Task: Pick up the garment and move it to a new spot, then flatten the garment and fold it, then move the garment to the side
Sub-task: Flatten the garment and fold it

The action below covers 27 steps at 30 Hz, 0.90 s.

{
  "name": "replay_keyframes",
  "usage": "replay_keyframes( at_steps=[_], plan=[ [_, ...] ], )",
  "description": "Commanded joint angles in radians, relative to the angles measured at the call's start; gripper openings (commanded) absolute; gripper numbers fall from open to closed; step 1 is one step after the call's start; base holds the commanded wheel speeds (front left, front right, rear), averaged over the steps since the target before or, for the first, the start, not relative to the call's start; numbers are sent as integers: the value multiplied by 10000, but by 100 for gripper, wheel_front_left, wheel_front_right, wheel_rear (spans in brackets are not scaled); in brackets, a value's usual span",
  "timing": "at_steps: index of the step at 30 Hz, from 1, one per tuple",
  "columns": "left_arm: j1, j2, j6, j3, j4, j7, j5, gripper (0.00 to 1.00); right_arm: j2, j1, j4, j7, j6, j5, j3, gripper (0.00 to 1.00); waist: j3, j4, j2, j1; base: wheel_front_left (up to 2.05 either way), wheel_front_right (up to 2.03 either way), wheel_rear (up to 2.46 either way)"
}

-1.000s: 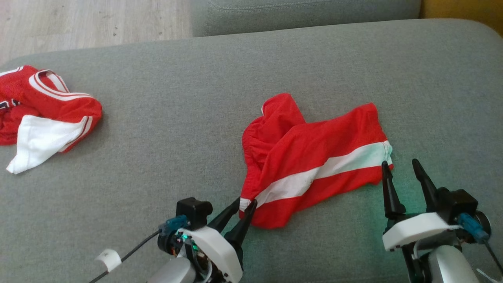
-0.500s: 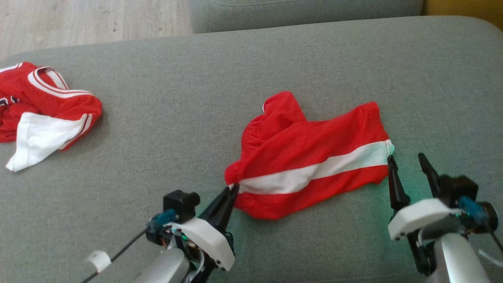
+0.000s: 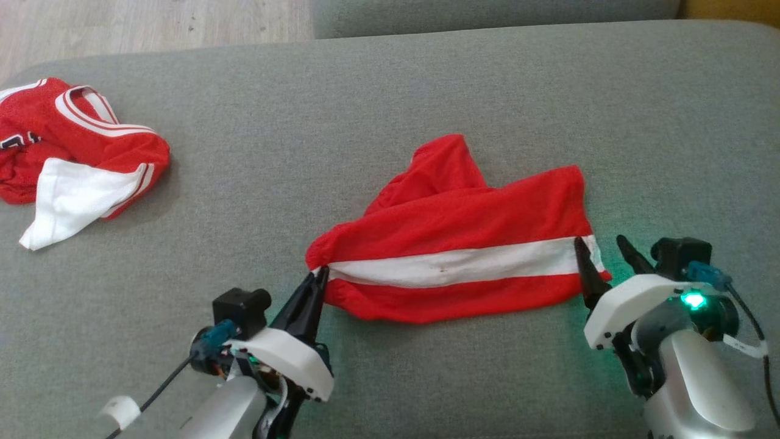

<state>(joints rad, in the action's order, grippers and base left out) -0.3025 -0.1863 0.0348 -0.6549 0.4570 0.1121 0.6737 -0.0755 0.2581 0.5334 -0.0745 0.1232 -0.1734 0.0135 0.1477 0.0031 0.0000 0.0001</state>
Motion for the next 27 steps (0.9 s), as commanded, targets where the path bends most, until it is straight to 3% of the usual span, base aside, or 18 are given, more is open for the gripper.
replay_keyframes(
  at_steps=[1, 13, 27],
  plan=[
    [-392, -232, -49, 404, -187, 142, 39, 0, -132, 411, -227, -51, 75, -218, 380, 100, -6, 6, 0, -1, 0, 0, 0],
    [-312, -167, -50, 195, -295, 127, 63, 0, -454, 690, 835, -459, 75, -1506, 1950, 100, -108, 1, 0, -1, 0, 0, 0],
    [-223, -230, -101, 160, -467, 63, 207, 0, -444, 1051, 468, 353, 75, -1183, 2628, 100, -97, -45, 0, -1, 0, 0, 0]
  ],
)
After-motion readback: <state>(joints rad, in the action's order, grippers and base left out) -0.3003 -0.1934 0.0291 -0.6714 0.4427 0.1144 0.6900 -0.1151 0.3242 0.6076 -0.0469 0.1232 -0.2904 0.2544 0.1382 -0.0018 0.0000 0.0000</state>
